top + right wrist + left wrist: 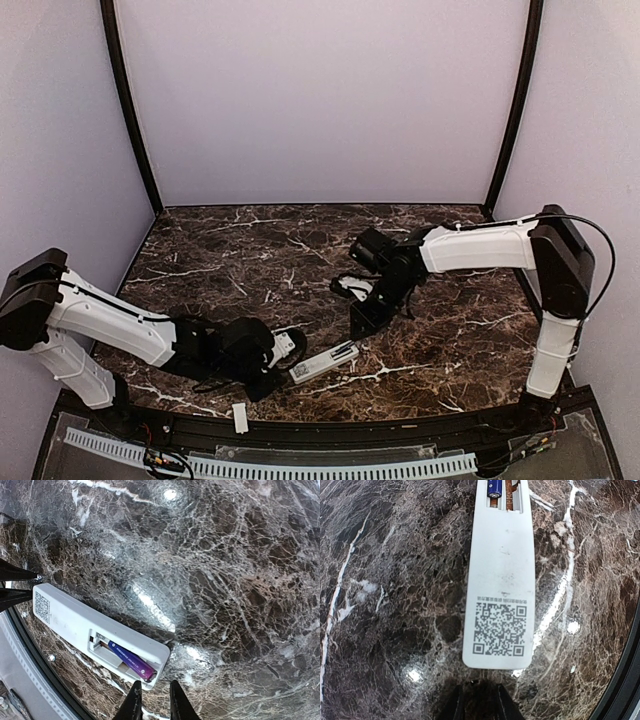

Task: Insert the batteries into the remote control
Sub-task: Press the battery in the battery compartment.

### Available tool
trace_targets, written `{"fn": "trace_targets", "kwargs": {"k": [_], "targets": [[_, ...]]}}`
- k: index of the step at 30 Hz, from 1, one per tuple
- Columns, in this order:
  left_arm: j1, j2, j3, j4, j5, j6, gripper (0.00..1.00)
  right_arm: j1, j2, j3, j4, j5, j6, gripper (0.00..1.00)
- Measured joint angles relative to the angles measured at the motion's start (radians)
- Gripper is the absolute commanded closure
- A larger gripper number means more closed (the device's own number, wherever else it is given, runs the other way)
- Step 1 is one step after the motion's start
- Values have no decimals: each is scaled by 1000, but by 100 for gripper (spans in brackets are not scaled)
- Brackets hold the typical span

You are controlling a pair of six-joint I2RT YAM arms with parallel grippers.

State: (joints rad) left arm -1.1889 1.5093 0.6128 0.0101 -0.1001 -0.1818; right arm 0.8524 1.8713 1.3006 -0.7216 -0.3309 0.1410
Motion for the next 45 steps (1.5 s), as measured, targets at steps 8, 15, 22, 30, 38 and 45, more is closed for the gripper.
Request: {"fn": "trace_targets", "kwargs": {"k": [8,15,22,30,38,45], "targets": [[0,20,11,11,8,14,80,0,10,-30,33,-45,43,88],[0,28,13,27,11,14,80,0,10,-48,50,-74,74,93],[0,35,13,42,13,14,81,0,10,-56,69,-96,93,96],[0,41,15,50,14,14,81,0,18,-58,90,-110,116,98],[0,44,15,56,14,16,82,0,34,-61,103,-123,132,100],[0,47,15,59,14,22,82,4,36,-60,105,-117,151,100]]}}
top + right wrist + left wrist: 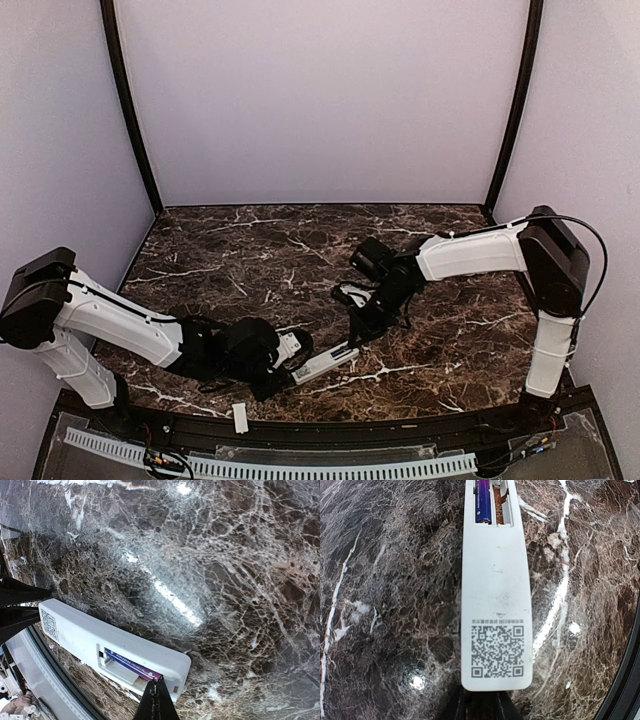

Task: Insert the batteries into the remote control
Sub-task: Press the battery in the battery compartment.

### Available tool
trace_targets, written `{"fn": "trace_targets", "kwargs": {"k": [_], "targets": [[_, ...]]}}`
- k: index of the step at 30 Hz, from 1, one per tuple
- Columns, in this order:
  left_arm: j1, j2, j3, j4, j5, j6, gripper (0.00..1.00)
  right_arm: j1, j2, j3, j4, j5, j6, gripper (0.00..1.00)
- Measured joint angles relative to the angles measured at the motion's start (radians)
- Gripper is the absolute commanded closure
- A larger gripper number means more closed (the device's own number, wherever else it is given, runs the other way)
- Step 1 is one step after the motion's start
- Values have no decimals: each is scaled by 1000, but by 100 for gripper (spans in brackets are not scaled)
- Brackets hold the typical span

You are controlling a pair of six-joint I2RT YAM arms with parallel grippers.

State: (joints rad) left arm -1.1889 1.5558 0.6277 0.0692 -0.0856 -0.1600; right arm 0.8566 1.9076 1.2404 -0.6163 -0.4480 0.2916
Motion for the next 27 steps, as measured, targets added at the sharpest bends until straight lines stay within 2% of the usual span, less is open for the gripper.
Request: {"fn": "trace_targets", "kwargs": {"k": [9,20,27], "targets": [[0,1,0,1,0,4,82,36,9,32,-35,85,47,100],[0,4,1,6,2,18,82,119,19,78,-71,288,110,100],[0,4,1,10,4,19,82,139,19,95,-93,338,113,96]]}}
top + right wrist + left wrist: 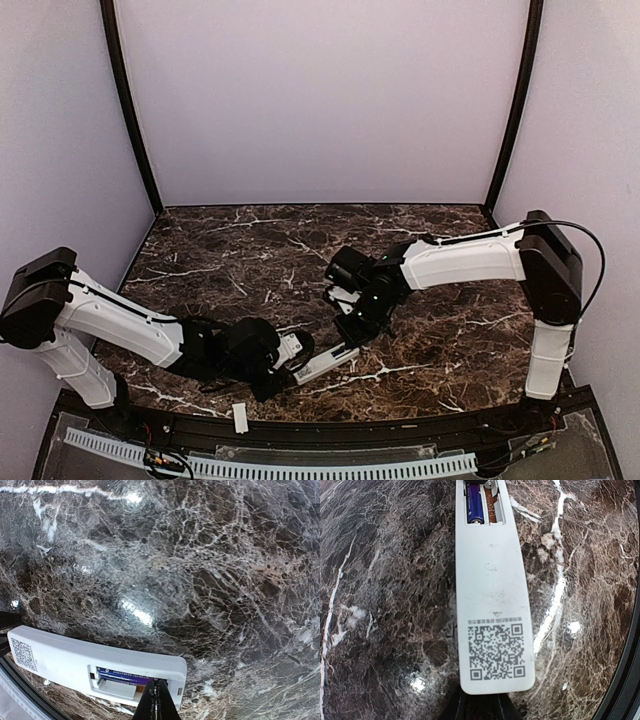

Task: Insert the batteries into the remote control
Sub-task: Press the battery in the battery compartment.

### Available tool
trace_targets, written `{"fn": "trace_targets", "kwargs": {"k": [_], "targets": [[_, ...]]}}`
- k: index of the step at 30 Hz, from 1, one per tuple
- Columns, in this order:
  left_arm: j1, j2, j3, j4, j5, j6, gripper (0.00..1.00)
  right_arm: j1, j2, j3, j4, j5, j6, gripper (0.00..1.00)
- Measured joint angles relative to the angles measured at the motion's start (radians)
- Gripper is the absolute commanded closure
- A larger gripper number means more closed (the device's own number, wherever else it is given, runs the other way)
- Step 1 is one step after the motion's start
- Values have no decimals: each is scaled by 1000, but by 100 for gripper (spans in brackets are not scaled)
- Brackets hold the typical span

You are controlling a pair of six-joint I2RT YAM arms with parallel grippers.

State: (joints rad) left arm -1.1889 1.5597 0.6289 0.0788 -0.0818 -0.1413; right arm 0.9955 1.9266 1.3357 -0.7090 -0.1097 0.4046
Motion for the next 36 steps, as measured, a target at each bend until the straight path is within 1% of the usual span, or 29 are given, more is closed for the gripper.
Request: {"fn": "trace_targets", "kwargs": {"k": [7,13,16,17,19,20,22,26,28,31,33,34,35,36], "targets": [[0,7,0,20,0,0,82,1,2,30,-28,-2,-14,92],[0,7,0,21,0,0,82,0,2,46,-32,-38,-48,88],[0,7,0,21,-2,0,81,-8,-6,46,-36,-65,-90,83],[0,7,0,21,-2,0,80,-11,-13,46,-37,-75,-105,78],[0,0,-4,17,-8,0,76,-24,-43,43,-32,-102,-187,72],[0,-10,-8,13,-11,0,75,-36,-66,39,-23,-119,-235,69],[0,-36,-14,-2,-18,2,69,-64,-121,20,2,-157,-332,66],[0,-124,-24,-26,-47,2,61,-120,-240,-42,86,-235,-616,60],[0,-168,-26,-27,-58,0,59,-130,-267,-71,127,-267,-778,58],[0,-223,-37,-27,-75,-10,55,-130,-239,-74,143,-308,-988,58],[0,-259,-53,-27,-92,-21,47,-130,-188,-58,137,-322,-1106,58],[0,-275,-63,-27,-101,-26,41,-130,-158,-48,137,-327,-1152,58],[0,-290,-71,-27,-111,-31,38,-129,-130,-39,135,-329,-1189,58],[0,-307,-82,-26,-124,-37,32,-125,-103,-32,132,-329,-1223,58]]}}
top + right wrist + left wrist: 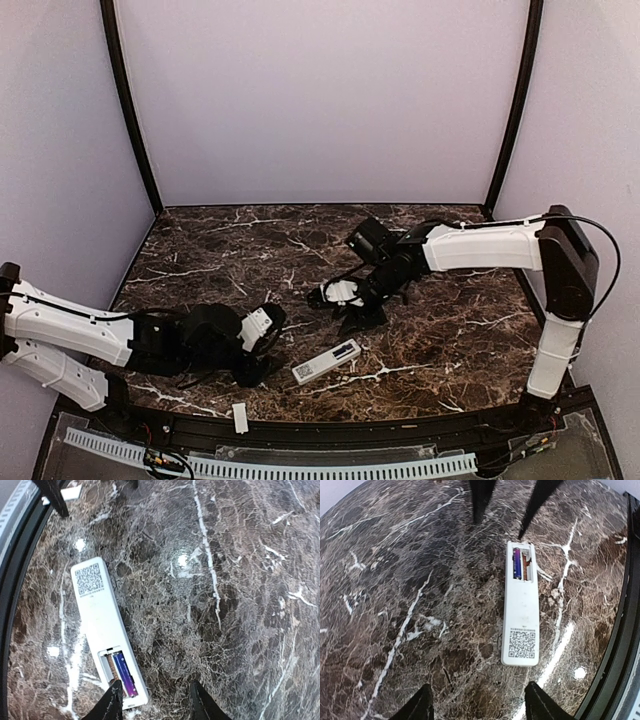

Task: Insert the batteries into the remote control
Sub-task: Press the battery in the battery compartment.

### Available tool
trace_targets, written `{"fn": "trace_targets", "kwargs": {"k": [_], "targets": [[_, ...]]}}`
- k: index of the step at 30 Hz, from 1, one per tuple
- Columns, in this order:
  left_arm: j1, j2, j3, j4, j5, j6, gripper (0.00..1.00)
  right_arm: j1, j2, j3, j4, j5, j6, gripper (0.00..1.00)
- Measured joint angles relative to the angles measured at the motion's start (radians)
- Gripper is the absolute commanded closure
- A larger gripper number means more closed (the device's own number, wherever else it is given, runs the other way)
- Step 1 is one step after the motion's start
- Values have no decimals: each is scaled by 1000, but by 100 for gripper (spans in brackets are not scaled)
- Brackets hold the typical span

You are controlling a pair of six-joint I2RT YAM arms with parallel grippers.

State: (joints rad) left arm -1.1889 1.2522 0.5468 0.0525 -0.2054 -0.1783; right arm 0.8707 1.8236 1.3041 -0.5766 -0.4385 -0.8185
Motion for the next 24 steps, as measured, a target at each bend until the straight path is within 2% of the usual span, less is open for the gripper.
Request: {"fn": "trace_targets", "kwargs": {"k": [3,7,13,24], "targets": [[0,-66,-37,-1,-39,-25,22,6,59,18,-15,9,-71,59],[2,-155,-74,2,-78,-48,16,27,94,24,-31,12,-129,61],[7,-243,-123,3,-130,-74,15,41,108,25,-49,16,-167,67],[8,-225,-125,2,-174,-79,20,44,150,27,-60,54,-198,75]]}}
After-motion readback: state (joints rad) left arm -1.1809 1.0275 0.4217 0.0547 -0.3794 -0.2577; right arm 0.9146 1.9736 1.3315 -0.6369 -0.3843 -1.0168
